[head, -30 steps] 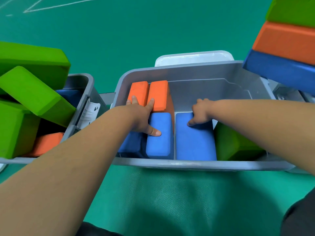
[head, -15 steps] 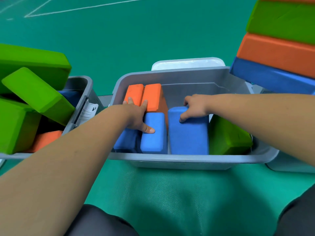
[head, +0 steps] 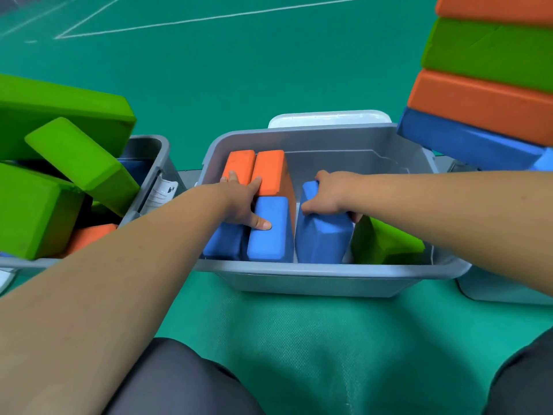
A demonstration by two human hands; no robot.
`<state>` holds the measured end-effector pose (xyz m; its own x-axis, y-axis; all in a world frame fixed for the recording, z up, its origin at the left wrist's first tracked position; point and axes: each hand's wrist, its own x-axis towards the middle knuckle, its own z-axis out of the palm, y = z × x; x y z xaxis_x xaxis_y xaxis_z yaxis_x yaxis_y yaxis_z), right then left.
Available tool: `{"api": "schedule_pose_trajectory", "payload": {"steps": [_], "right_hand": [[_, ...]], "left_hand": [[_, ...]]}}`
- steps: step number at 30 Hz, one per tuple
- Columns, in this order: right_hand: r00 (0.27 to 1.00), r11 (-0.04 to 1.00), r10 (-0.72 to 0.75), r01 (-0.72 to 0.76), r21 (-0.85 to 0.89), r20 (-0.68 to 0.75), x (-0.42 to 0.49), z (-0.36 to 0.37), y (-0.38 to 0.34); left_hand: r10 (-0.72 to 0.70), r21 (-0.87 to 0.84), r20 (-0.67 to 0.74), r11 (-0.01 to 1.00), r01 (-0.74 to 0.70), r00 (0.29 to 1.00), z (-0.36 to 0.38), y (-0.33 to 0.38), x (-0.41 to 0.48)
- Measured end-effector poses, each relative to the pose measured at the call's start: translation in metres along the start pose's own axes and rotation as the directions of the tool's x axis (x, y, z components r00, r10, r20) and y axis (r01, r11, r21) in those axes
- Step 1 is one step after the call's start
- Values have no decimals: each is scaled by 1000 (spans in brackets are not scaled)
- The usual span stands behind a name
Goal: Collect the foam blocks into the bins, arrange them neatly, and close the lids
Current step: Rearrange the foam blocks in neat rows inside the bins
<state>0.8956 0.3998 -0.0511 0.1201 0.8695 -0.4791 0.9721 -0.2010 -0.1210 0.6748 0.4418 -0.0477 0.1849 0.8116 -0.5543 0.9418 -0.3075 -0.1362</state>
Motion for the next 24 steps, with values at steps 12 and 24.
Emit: {"api": "schedule_pose_trajectory", "payload": {"steps": [12, 24], "right_hand": [[985, 994, -72, 85, -75, 159, 0, 6, -12], [979, 983, -147, 129, 129, 141, -5, -7, 17]], "left_hand": [[17, 5, -19, 1000, -17, 1000, 3, 0, 7], [108, 53, -123, 993, -102, 986, -10, 16, 2]]}}
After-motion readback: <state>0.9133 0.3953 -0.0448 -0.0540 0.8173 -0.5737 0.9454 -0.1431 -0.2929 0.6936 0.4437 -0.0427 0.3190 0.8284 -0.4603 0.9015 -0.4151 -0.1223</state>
